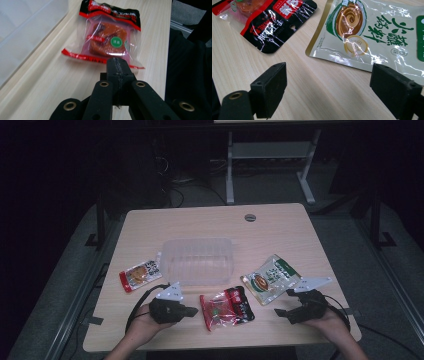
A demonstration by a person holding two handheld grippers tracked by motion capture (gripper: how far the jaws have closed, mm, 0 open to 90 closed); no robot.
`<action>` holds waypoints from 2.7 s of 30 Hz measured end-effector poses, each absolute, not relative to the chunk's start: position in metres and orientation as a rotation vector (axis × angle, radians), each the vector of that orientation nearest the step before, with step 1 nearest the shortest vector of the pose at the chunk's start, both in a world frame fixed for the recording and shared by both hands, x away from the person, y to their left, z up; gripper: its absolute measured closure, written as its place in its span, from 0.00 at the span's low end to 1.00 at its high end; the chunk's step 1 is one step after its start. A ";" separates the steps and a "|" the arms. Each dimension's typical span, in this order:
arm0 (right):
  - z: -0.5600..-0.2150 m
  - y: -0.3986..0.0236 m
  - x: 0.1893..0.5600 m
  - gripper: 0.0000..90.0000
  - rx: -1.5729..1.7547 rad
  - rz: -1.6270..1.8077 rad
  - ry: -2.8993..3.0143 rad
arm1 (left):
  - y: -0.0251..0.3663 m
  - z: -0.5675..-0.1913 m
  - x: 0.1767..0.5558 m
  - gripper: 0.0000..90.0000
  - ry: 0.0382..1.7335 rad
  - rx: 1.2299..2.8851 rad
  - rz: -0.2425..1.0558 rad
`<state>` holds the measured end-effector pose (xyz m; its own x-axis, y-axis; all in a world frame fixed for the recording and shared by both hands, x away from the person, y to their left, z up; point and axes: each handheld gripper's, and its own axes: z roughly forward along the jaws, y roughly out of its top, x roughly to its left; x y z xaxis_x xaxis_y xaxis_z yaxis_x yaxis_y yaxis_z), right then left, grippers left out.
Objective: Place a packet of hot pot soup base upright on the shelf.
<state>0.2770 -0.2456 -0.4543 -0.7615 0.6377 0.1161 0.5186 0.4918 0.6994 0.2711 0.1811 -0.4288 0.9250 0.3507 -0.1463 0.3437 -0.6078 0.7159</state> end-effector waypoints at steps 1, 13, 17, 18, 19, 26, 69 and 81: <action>-0.454 -0.246 0.277 0.15 1.006 1.125 2.572 | 0.177 -0.428 0.273 1.00 0.487 2.267 0.012; -0.455 -0.247 0.277 0.15 1.025 1.136 2.553 | 0.139 -0.431 0.300 1.00 0.450 2.285 0.062; -0.456 -0.247 0.277 0.15 1.018 1.130 2.556 | 0.125 -0.433 0.308 1.00 0.439 2.291 0.108; -0.456 -0.248 0.277 0.15 1.015 1.129 2.558 | 0.122 -0.434 0.310 1.00 0.443 2.288 0.111; -0.456 -0.248 0.277 0.15 1.020 1.132 2.558 | 0.119 -0.434 0.312 1.00 0.435 2.293 0.127; -0.456 -0.249 0.277 0.15 1.021 1.128 2.557 | 0.094 -0.444 0.326 1.00 0.435 2.306 0.131; -0.455 -0.240 0.265 0.15 1.020 1.136 2.526 | 0.151 -0.437 0.304 1.00 0.523 2.347 0.101; -0.457 -0.244 0.269 0.15 1.043 1.120 2.540 | 0.150 -0.443 0.307 1.00 0.535 2.377 0.100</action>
